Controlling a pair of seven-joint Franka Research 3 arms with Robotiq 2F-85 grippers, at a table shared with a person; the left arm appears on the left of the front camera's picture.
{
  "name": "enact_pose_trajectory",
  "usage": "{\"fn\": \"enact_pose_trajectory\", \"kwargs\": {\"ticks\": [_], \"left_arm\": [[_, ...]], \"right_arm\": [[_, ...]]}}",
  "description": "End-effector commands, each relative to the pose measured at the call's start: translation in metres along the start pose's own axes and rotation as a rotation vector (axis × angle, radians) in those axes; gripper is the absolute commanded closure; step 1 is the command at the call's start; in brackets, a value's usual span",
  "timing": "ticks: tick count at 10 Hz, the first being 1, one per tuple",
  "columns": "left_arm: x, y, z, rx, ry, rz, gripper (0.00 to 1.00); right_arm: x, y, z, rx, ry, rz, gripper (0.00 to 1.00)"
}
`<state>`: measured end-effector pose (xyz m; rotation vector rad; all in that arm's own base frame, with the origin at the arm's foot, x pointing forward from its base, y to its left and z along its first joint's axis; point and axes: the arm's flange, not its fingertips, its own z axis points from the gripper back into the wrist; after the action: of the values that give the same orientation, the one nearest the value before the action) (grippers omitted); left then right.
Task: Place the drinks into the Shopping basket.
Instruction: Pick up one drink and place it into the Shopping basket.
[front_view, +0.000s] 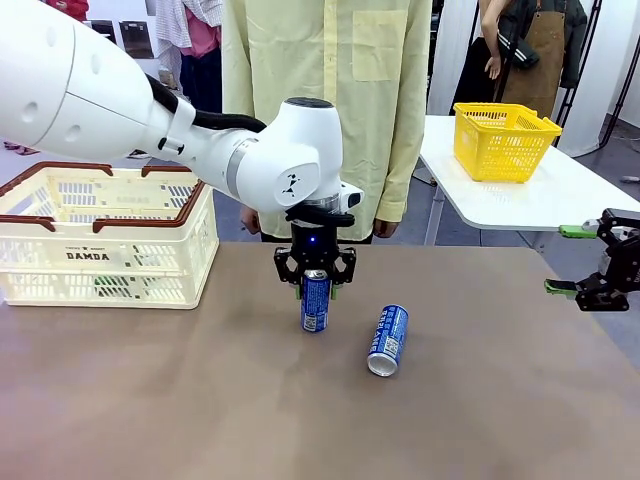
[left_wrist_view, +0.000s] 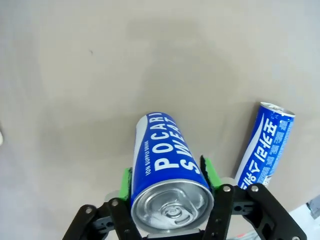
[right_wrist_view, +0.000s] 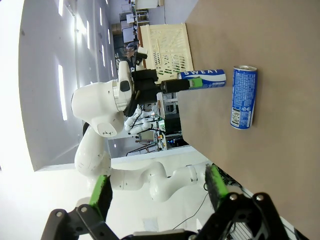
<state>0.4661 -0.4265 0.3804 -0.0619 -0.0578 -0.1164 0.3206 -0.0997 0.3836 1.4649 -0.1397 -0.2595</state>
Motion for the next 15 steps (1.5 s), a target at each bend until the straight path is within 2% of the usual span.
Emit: {"fn": "enact_pose_trajectory", "kwargs": {"ticks": [1,5,7,10,13,15], "left_arm": [[-0.002,0.003,-0.004,0.027,-0.045,-0.012,1.00],[-0.001,0.004,-0.003,0.021,-0.024,-0.019,1.00],[0.000,0.015,0.018,-0.025,-0.002,-0.014,1.00],[-0.019,0.061,0.110,-0.126,-0.023,-0.010,1.00],[-0.078,0.123,0.194,-0.257,0.005,-0.039,1.00],[-0.111,0.172,0.230,-0.267,-0.066,-0.070,1.00]], "right_arm": [[0.001,0.004,-0.001,0.010,-0.012,-0.006,0.00],[0.001,0.004,-0.001,0.010,-0.012,-0.006,0.00],[0.001,0.004,-0.001,0.010,-0.012,-0.006,0.00],[0.001,0.004,-0.001,0.010,-0.012,-0.006,0.00],[0.001,0.004,-0.001,0.010,-0.012,-0.006,0.00],[0.001,0.004,-0.001,0.010,-0.012,-0.006,0.00]]}}
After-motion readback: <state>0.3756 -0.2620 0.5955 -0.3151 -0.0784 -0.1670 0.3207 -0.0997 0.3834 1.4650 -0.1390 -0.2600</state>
